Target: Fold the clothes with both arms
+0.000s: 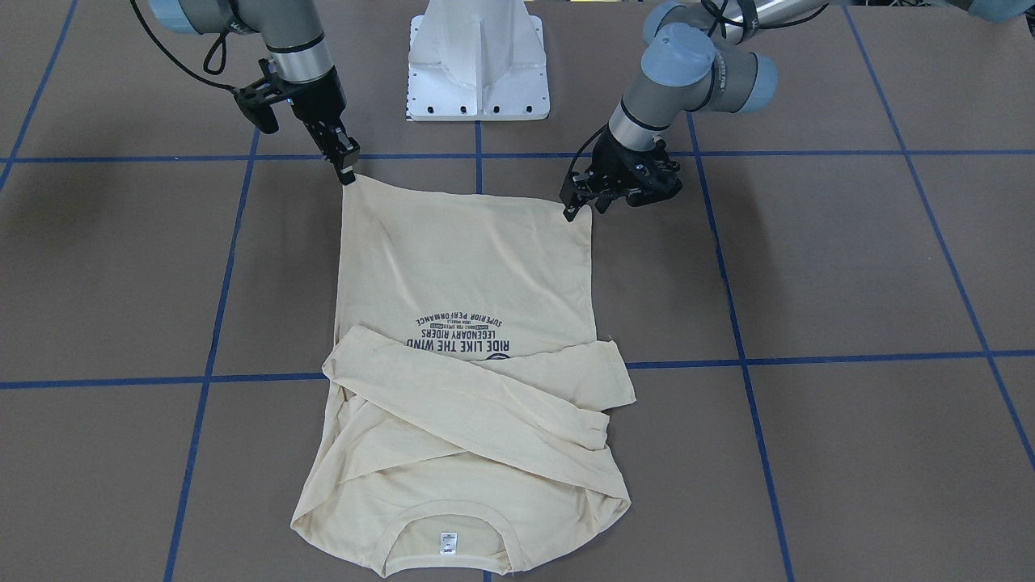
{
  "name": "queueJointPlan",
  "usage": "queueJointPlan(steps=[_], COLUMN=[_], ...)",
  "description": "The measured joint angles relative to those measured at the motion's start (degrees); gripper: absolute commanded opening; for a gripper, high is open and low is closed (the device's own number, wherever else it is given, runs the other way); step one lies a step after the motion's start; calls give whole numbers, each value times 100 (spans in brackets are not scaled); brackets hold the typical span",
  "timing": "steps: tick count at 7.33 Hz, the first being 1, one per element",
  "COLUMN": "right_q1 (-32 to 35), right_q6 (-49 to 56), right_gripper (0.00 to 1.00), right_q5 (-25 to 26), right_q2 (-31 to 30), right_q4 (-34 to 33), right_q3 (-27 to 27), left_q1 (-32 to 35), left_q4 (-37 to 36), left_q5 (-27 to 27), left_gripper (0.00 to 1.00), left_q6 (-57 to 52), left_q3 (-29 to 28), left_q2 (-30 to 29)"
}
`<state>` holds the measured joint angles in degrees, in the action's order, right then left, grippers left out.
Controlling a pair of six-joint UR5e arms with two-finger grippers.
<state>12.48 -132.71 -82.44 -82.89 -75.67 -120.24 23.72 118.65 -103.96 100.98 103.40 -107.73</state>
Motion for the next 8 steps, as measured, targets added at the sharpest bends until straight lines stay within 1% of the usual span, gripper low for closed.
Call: queueJointPlan(steps=[1,2,3,4,5,8], right_q1=[0,0,0,2,5,22], right_q6=[0,0,0,2,5,6], right_gripper=[0,0,0,0,0,0], right_q5=[0,0,0,0,0,0], right_q2=[0,-1,-2,-2,-1,0], right_q4=[0,0,0,0,0,0], right_q3=[0,0,1,1,0,-10], left_q1=[-15,-43,-70,-94,-115,-119], left_q4=[0,0,0,0,0,-144], left_q5=[-6,-8,-8,-4,-2,-11], left_gripper=[61,50,36,9,0,0], left_q6=[50,116,188,286,363,404], left_q3=[-5,-9,-10,-8,-3,120], left_q2=[3,5,5,2,1,15])
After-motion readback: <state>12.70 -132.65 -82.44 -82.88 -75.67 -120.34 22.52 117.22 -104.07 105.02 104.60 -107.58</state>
